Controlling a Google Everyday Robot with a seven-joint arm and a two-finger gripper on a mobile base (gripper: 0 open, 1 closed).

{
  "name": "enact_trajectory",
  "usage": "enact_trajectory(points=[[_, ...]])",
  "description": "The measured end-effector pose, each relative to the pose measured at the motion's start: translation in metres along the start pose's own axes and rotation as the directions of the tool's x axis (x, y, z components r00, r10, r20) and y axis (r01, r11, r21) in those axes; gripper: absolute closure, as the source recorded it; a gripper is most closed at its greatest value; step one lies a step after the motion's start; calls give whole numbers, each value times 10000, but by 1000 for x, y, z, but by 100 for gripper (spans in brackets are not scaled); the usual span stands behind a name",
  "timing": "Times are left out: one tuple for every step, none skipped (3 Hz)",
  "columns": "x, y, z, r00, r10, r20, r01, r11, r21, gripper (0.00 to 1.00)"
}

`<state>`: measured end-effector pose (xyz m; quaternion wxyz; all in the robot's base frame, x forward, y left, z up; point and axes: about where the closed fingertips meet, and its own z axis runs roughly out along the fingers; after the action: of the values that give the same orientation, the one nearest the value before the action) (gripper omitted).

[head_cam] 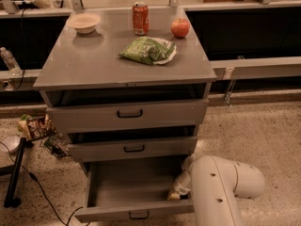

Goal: Open bottom drawer

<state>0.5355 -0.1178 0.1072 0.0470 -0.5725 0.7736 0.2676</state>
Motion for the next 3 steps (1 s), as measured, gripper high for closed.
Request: enact_trajectory(points=[[8, 24, -6, 9994, 312, -113, -315, 9990, -315, 100], [9, 24, -8, 9994, 339, -100, -343, 9988, -340, 100], [13, 50, -20, 9977, 673, 51, -668, 9955, -675, 100]])
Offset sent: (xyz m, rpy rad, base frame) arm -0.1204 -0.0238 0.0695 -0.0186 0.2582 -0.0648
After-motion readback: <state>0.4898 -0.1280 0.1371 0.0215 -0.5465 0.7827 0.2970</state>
